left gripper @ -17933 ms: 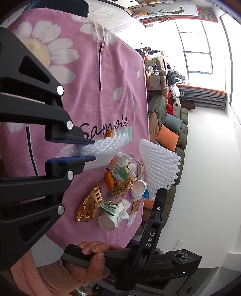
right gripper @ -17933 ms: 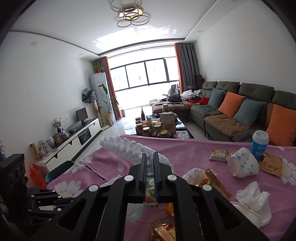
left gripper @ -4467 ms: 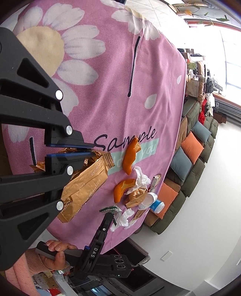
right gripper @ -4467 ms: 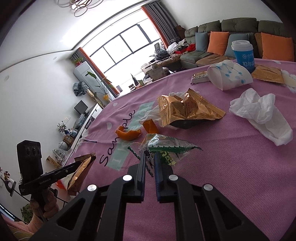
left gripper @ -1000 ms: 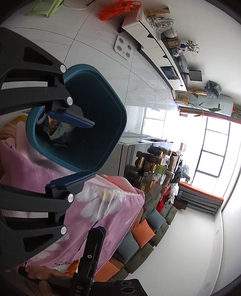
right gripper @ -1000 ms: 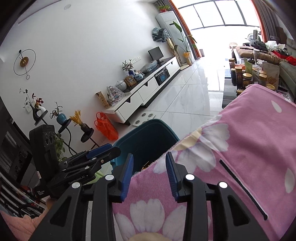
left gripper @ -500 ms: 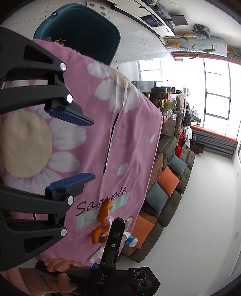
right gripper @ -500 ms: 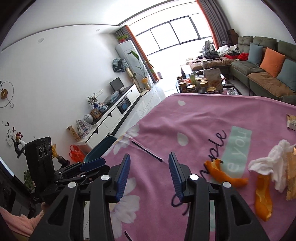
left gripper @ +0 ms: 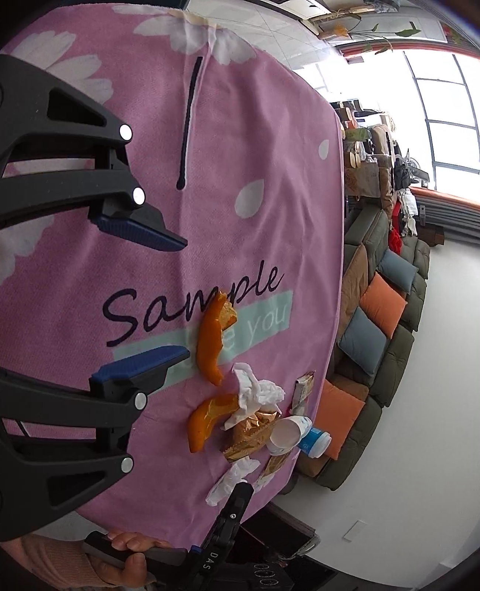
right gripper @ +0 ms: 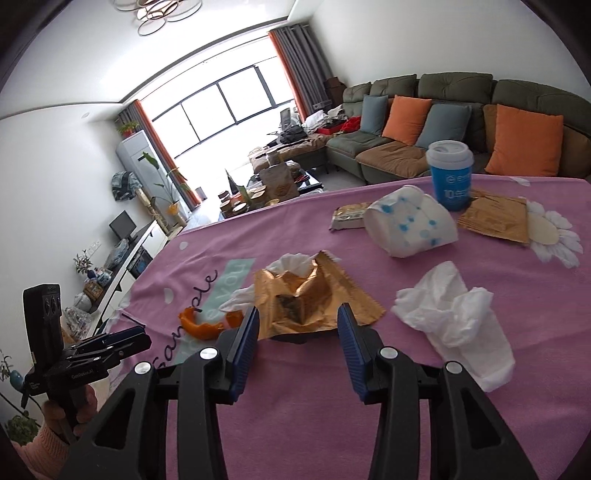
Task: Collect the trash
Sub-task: 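Move both open tools back over the trash on the blanket, then grasp an orange peel with the left tool while the right tool grasps a white tissue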
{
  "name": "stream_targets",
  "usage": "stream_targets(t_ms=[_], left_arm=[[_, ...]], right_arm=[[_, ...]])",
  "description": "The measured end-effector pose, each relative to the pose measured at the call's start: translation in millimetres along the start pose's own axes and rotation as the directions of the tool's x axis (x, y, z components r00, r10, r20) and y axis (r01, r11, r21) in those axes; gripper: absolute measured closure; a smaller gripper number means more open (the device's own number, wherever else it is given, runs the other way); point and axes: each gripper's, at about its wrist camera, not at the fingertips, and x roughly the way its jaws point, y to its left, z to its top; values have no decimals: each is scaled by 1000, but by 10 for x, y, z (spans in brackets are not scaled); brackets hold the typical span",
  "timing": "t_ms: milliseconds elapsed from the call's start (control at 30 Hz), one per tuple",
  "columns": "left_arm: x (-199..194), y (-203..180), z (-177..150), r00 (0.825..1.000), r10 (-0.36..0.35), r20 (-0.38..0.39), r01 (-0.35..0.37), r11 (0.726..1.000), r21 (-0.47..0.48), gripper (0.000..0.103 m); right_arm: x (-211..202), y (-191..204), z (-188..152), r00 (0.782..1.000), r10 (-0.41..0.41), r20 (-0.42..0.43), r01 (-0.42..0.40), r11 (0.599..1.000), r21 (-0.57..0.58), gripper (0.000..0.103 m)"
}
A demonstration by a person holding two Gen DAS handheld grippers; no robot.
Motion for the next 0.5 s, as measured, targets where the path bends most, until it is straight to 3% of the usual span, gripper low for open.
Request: stream_targets(t_ms=[233, 333, 500], left_arm=[[297, -114, 173, 998, -16, -54, 14, 1000, -22, 50], [414, -116, 208, 996, -22, -81, 19, 999, -39, 50], [541, -171, 263, 995, -30, -97, 26, 999, -43, 50]], right_arm=[[-138, -484, 56, 990, -139, 35, 137, 989, 49, 56], [-133, -648, 79, 985, -172, 24, 170, 983, 69, 50], [-1, -790, 80, 982, -186, -29, 187, 979, 77, 50]])
